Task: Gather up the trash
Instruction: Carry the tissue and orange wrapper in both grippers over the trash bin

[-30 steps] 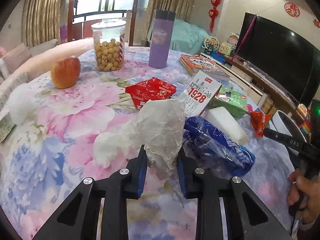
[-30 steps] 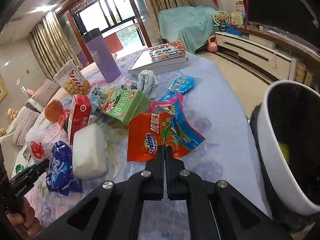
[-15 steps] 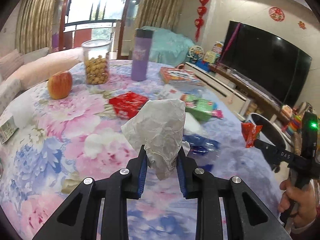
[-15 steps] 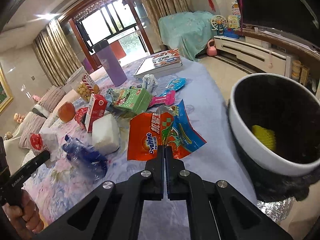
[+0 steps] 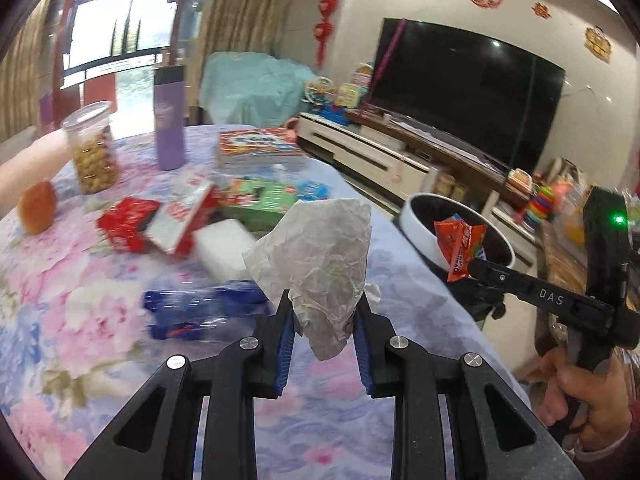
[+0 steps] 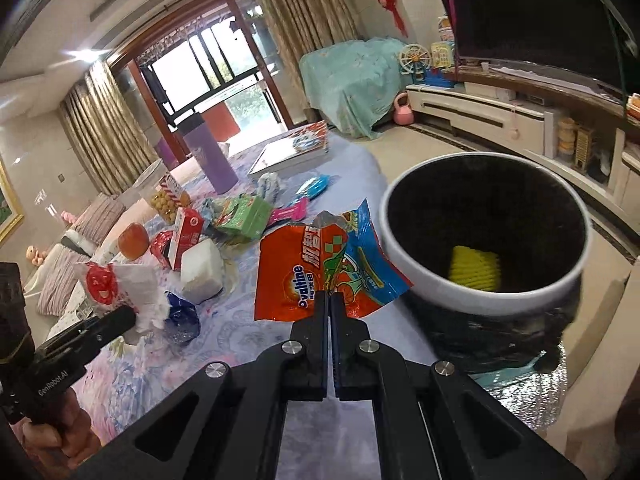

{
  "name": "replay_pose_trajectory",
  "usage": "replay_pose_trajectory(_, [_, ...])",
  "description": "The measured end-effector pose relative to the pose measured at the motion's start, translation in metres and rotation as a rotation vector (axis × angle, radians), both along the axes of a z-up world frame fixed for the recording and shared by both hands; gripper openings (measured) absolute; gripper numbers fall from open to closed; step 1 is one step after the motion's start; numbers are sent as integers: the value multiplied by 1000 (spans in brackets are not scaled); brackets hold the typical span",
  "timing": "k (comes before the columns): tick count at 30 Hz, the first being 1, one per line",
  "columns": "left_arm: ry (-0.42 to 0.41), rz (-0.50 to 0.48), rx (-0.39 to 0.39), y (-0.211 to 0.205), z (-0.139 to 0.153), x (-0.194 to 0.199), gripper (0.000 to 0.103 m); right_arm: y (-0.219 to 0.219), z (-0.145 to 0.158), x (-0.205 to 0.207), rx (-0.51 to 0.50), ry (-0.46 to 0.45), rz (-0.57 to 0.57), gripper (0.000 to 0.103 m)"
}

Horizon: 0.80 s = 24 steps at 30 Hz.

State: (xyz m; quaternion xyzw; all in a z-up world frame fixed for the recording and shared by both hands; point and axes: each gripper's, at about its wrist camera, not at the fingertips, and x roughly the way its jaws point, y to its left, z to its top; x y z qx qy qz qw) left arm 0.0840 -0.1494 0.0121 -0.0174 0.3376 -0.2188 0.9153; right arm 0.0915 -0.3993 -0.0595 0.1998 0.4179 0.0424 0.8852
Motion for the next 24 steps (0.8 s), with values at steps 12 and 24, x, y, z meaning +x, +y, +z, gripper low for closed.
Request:
replay_pose_trajectory(12, [39, -71, 40, -57, -14, 33, 25, -34, 5, -17, -6, -5, -62, 1])
replay_pose_trajectory(24, [39, -134, 43, -107, -14, 57, 25, -60, 7, -21, -24, -2, -107, 1])
